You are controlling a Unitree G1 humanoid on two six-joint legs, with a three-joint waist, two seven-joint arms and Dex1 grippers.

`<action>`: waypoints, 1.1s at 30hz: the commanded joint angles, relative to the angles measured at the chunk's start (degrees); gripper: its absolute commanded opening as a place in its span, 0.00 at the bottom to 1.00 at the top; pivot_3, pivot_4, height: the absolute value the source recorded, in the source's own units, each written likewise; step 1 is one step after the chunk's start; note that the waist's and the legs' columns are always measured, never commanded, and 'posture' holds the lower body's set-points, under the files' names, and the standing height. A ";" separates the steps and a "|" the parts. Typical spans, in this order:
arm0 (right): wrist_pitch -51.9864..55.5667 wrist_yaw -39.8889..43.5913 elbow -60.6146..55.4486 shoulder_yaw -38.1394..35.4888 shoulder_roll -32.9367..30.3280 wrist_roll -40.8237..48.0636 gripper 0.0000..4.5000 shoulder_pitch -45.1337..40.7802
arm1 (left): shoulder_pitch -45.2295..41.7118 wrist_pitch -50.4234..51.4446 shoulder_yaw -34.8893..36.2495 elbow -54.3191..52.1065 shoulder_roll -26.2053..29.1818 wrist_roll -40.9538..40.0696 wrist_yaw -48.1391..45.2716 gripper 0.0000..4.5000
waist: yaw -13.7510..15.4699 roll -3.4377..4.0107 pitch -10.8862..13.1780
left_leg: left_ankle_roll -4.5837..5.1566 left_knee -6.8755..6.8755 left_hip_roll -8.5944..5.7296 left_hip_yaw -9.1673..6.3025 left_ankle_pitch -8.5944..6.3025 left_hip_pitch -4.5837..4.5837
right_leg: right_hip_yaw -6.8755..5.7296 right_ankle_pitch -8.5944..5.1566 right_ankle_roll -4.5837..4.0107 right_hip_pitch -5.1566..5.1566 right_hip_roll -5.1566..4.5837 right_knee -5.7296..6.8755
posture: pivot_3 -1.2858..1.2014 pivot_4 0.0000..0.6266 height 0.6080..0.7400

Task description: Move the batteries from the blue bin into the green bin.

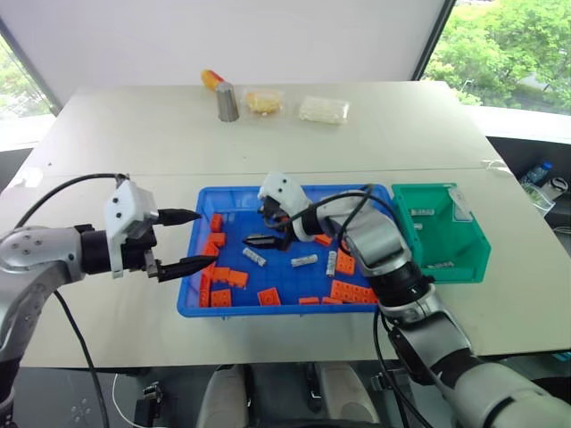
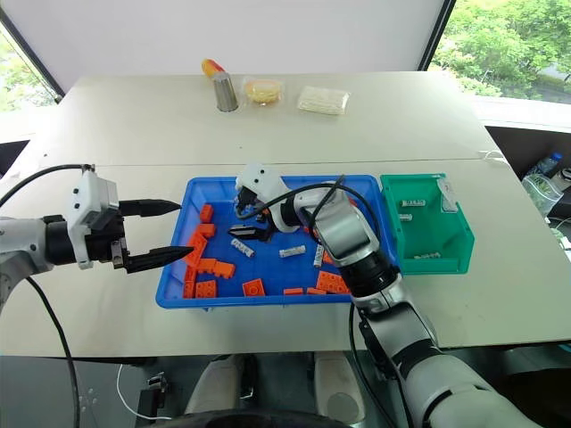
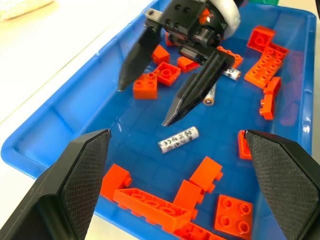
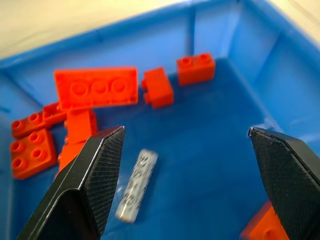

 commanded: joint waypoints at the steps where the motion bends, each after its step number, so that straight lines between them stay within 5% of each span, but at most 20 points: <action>1: 0.76 -0.75 -3.12 1.35 -1.05 2.22 0.90 0.27 | -0.86 -1.31 -0.07 -0.42 0.59 0.05 -1.09 1.00 | -0.02 0.00 0.00 | 0.00 0.00 0.00 -0.01 0.00 0.00 | 0.00 0.00 0.00 0.00 0.00 0.00 | 0.52 0.24 1.00; 11: -7.02 -2.55 3.70 8.81 -4.28 1.30 0.90 2.67 | -1.74 -2.33 -1.19 0.53 0.02 1.25 -1.23 1.00 | -0.06 -0.02 0.01 | 0.00 0.00 0.00 -0.01 0.00 0.00 | 0.00 -0.01 0.00 0.00 0.01 -0.01 | 0.52 0.24 1.00; 14: -10.24 -4.06 8.04 9.27 -3.62 0.63 0.73 2.46 | -1.95 -2.24 -1.25 0.49 -0.04 1.20 -1.18 1.00 | -0.06 -0.03 0.00 | 0.00 0.00 0.01 -0.01 0.00 0.02 | 0.00 -0.01 0.00 0.00 0.03 -0.01 | 0.52 0.24 1.00; 20: -11.40 -2.73 7.24 9.39 -4.85 1.62 0.05 2.90 | -2.12 -1.83 -1.19 0.29 -0.13 0.30 -1.62 1.00 | -0.01 -0.05 -0.01 | 0.00 0.00 0.01 -0.01 0.00 0.03 | 0.00 -0.02 0.00 0.03 0.03 -0.01 | 0.52 0.24 1.00; 21: -10.85 -2.22 6.29 9.13 -5.18 2.16 0.02 3.02 | -2.36 -1.72 -1.20 0.39 -0.22 -0.02 -1.78 1.00 | 0.00 -0.05 -0.01 | 0.00 0.00 0.01 -0.01 0.00 0.03 | 0.00 -0.02 0.00 0.03 0.03 -0.01 | 0.52 0.24 1.00; 25: -3.44 -0.34 -0.82 4.10 -6.26 7.81 0.02 2.53 | -3.82 -0.89 -1.61 0.81 -1.15 -1.70 -2.36 1.00 | 0.15 -0.06 0.00 | 0.00 0.00 0.01 -0.02 0.00 0.02 | 0.00 -0.02 0.00 0.03 0.02 -0.02 | 0.52 0.24 1.00; 28: 6.15 -0.36 -8.60 -7.87 -10.00 14.91 0.02 -0.61 | -4.74 -0.55 -2.92 0.17 -2.38 -3.09 -2.81 1.00 | 0.48 -0.07 0.06 | 0.00 0.03 0.01 -0.02 0.00 -0.03 | 0.00 -0.01 0.01 0.02 0.00 -0.02 | 0.52 0.24 1.00; 33: 5.69 -0.61 -12.39 -22.64 -24.60 17.73 0.02 -0.01 | -7.25 -1.46 -5.64 1.42 -4.24 -2.85 -3.23 1.00 | 1.97 -0.13 0.05 | 0.01 0.06 -0.01 -0.02 0.00 -0.05 | -0.01 -0.03 -0.02 0.04 -0.02 -0.19 | 0.52 0.24 1.00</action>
